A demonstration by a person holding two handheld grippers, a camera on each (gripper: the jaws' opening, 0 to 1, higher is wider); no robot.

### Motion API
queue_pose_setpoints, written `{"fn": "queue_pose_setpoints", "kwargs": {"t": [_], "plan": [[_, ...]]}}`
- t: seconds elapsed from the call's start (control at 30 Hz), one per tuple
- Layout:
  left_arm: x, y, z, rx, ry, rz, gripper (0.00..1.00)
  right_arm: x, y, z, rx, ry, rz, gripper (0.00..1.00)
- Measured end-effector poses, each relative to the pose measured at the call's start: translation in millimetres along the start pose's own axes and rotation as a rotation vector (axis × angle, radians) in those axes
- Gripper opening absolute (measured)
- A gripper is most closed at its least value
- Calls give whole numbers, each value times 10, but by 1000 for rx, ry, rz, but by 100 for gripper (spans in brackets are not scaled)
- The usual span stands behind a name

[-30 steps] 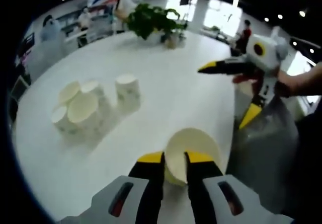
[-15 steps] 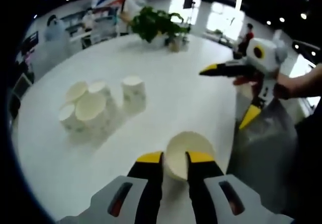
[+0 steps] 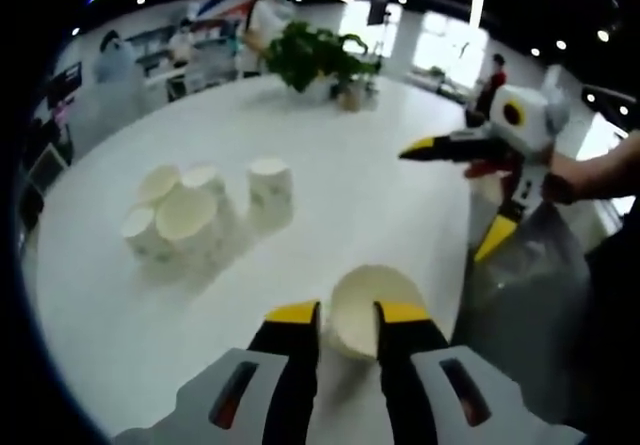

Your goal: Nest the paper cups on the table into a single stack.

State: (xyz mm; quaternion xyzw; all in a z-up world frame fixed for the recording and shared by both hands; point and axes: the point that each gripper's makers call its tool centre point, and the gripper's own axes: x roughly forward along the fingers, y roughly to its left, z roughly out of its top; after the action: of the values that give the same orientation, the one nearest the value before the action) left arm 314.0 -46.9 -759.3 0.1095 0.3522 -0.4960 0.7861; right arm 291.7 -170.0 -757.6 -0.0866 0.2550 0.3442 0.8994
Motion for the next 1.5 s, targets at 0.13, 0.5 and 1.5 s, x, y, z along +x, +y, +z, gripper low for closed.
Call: {"fn": "queue_pose_setpoints", "kwargs": {"t": [0.13, 0.5, 1.5], "plan": [[-45, 59, 4, -33, -30, 20, 32, -1, 1, 12, 4, -1, -5, 99], [-216, 141, 61, -79, -181, 61, 62, 4, 42, 39, -5, 1, 4, 99], [-671, 408, -262, -195, -249, 211, 100, 38, 115, 137, -48, 17, 40, 100]]}}
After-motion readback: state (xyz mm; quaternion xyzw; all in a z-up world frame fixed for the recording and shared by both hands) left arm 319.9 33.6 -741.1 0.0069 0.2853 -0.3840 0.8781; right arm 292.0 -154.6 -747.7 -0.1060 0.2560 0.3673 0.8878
